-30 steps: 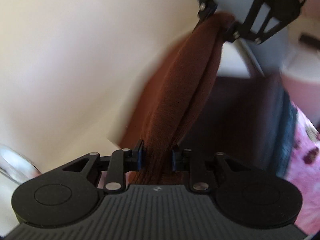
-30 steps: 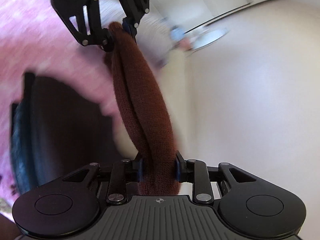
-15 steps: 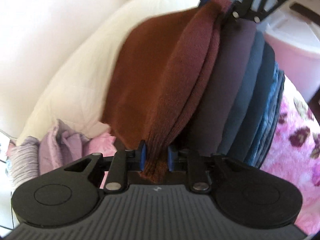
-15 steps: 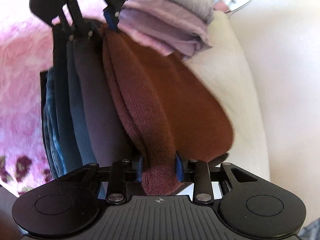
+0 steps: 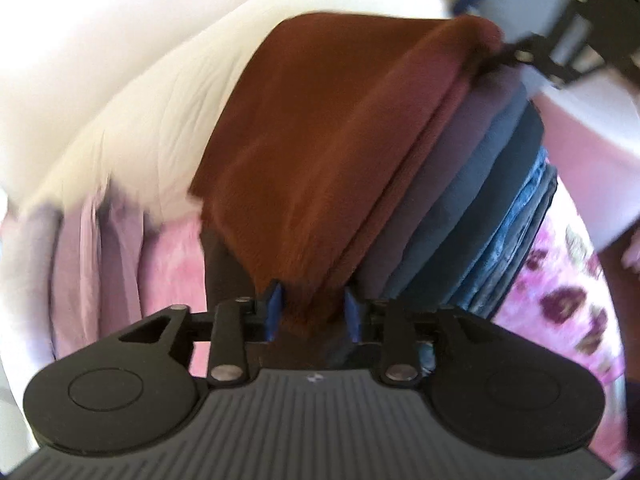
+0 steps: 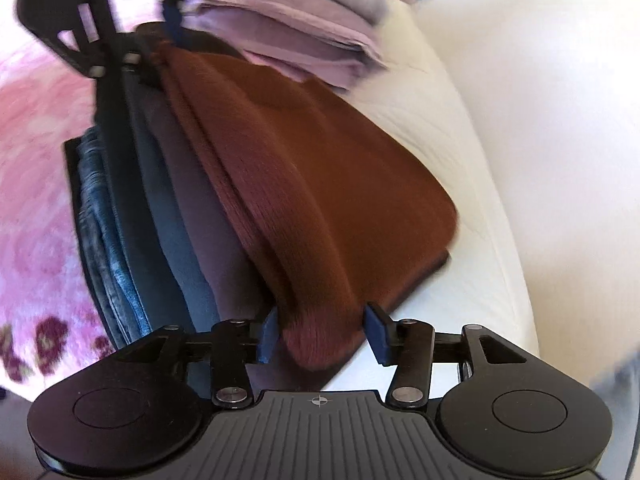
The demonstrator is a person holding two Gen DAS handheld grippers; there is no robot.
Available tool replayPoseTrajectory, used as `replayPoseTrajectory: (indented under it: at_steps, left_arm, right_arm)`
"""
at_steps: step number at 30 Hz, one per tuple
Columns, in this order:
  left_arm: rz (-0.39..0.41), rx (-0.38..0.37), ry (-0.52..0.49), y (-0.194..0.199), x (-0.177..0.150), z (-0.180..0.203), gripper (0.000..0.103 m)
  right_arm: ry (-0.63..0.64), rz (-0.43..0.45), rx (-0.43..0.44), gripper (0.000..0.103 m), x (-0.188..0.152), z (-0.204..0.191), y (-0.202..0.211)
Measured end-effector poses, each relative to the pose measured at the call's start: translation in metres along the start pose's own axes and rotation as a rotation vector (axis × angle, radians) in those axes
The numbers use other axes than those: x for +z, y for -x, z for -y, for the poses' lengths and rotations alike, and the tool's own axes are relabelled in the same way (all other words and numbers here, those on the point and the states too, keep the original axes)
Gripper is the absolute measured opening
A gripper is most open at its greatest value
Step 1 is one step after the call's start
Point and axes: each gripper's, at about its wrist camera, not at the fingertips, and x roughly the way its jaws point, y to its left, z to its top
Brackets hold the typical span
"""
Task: Fold clothes
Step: 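Lower the brown cardigan onto the stack and open both grippers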
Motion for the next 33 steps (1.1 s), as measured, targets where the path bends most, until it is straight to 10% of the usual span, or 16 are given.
replayPoseTrajectory:
  at_steps: [5,14,33]
  left_arm:
    - [-0.065,-0.015,0.243,0.019,-0.024,-0.013,0.048]
    - [-0.106,-0.016,0.436,0.062,-0.03,-0.032,0.063]
    - [-0.065,-0.018,0.447,0.066,-0.029,-0.035,0.069]
  right_arm:
    - [-0.278,-0.075,-0.002,0.079,-0.021,-0.009,0.025]
    - [-0.845,-0.098,0.183,0.082,-0.038,-0.002,0.056]
    - [-0.87,-0.045,0.2,0.082,0.01,0.004,0.045]
